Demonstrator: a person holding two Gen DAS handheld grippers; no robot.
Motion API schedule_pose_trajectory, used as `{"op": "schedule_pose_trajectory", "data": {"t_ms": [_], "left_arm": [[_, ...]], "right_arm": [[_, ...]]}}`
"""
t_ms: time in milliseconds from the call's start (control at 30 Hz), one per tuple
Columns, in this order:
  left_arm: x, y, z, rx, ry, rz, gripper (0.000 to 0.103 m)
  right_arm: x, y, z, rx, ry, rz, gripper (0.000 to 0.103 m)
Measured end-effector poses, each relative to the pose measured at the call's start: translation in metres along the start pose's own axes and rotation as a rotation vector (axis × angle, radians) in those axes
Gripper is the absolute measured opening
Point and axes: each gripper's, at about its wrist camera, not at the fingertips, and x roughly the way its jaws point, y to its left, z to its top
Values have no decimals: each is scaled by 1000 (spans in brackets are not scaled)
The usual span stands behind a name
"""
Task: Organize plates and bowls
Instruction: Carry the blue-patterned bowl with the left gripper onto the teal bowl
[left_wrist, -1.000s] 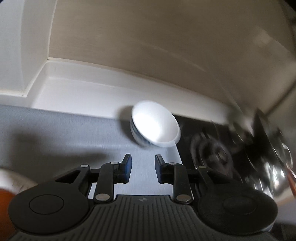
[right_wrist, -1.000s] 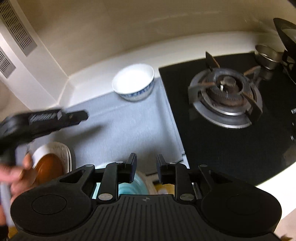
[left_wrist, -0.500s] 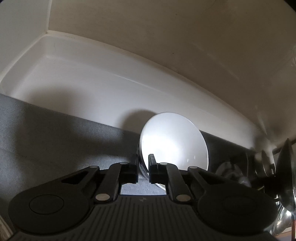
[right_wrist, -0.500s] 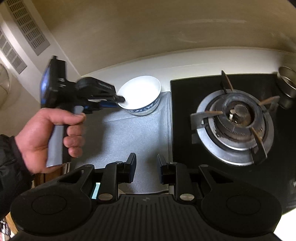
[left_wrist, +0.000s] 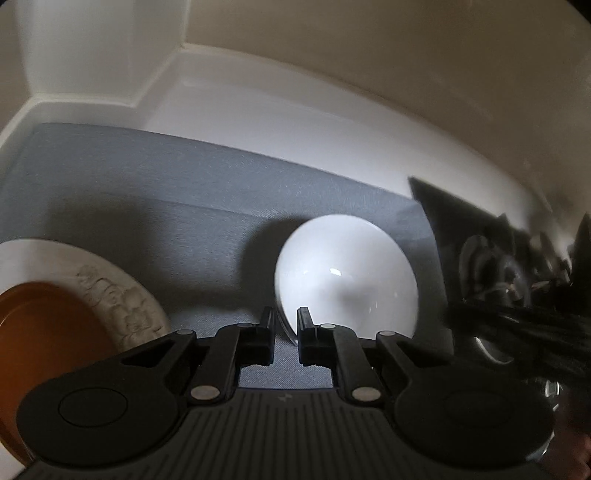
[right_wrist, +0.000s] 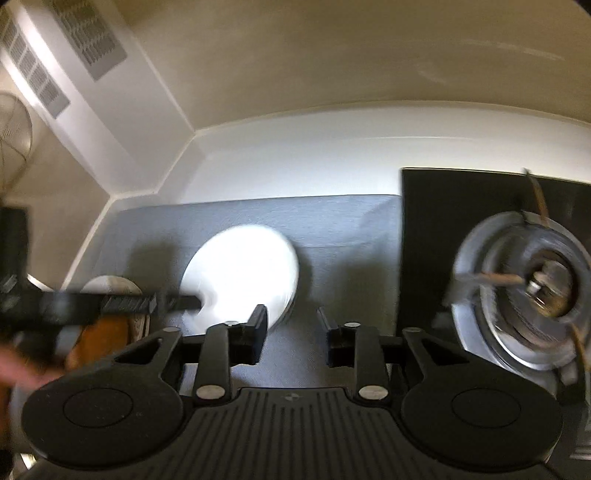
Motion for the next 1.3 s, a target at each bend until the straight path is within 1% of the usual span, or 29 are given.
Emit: {"op": "schedule_pose_trajectory", "data": {"t_ms": [100,167,300,433,533,567,600,633,667,733,867,967,1067,1200,1300], "left_arm": [[-4,6,-3,-37,-24,20,23],[-3,1,-1,-34,-47,20,23],[0,-2,5,-13,-76,26,23],[11,-5,7,-3,-71,30,23],[19,-5,7,4,-63,28,18],[20,-5,7,8,-63,28,18],[22,-5,7,12,-60,29,15],[25,-5,7,11,-56,30,13],[26,-4,7,7,-52,30,11],[27,-4,6,3,-51,31,11],[26,-4,3,5,-60,32,10],[25,-6,0,7,-68,42,6],[23,-6,-3,-1,-76,47,6],[12,-9,-7,-3,-109,49,6],[-6,-14,-6,-4,-153,51,6]], "right_arm": [[25,7,7,-17,35,-16,38],[38,7,12,3,55,-11,38],[54,8,15,6,81,-35,38],[63,8,15,-11,102,-24,38],[68,9,14,-16,117,-19,38],[69,8,14,-17,121,-15,37],[70,8,14,-20,124,-11,33],[71,8,15,-25,125,-8,27],[72,9,15,-33,128,-3,24],[74,9,15,-44,133,-5,17],[73,8,16,-50,137,-12,11],[73,9,15,-59,141,-12,11],[72,10,14,-69,141,-15,11],[65,10,15,-59,128,-5,10],[51,14,16,-63,106,2,10]]}}
